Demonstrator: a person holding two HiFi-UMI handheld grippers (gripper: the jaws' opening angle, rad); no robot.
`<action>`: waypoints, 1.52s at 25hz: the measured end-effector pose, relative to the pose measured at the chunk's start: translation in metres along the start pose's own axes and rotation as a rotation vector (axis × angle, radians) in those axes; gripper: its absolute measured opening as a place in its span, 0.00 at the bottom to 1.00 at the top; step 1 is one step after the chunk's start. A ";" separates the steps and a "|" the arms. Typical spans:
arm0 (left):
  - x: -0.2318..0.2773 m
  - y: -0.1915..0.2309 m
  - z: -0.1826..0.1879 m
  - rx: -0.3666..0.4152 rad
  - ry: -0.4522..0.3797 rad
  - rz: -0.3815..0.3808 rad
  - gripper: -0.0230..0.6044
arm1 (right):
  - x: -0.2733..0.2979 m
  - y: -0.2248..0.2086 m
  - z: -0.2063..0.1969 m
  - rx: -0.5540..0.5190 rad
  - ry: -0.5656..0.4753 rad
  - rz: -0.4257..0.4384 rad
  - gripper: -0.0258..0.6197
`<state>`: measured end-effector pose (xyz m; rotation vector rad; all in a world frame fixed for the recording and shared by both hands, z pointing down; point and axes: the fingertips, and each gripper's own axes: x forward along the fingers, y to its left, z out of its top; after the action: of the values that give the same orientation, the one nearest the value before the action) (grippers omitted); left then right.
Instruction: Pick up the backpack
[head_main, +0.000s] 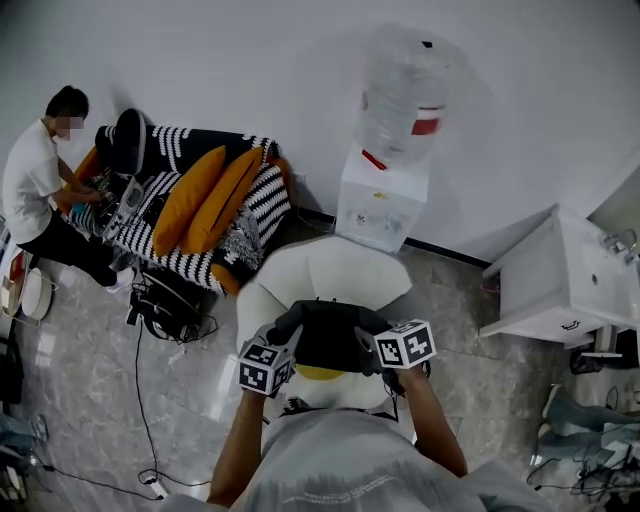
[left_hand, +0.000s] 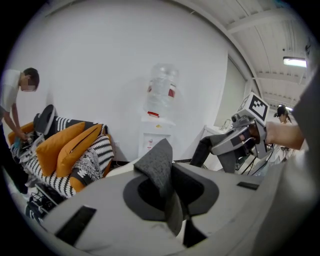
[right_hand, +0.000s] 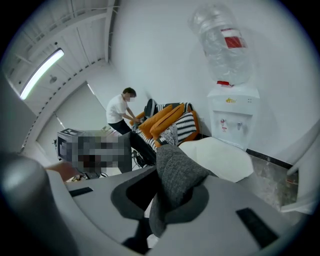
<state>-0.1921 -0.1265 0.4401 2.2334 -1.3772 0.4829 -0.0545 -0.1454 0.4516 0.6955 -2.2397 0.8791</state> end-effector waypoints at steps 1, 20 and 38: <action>-0.003 0.000 0.003 0.002 -0.008 0.002 0.12 | -0.002 0.003 0.002 -0.003 -0.010 -0.001 0.09; -0.030 -0.002 0.102 0.083 -0.148 0.031 0.11 | -0.053 0.025 0.075 -0.118 -0.164 -0.017 0.09; -0.067 -0.024 0.182 0.256 -0.286 0.043 0.11 | -0.118 0.050 0.137 -0.227 -0.352 -0.065 0.09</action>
<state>-0.1901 -0.1692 0.2497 2.5642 -1.5841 0.3824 -0.0581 -0.1852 0.2682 0.8622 -2.5572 0.4870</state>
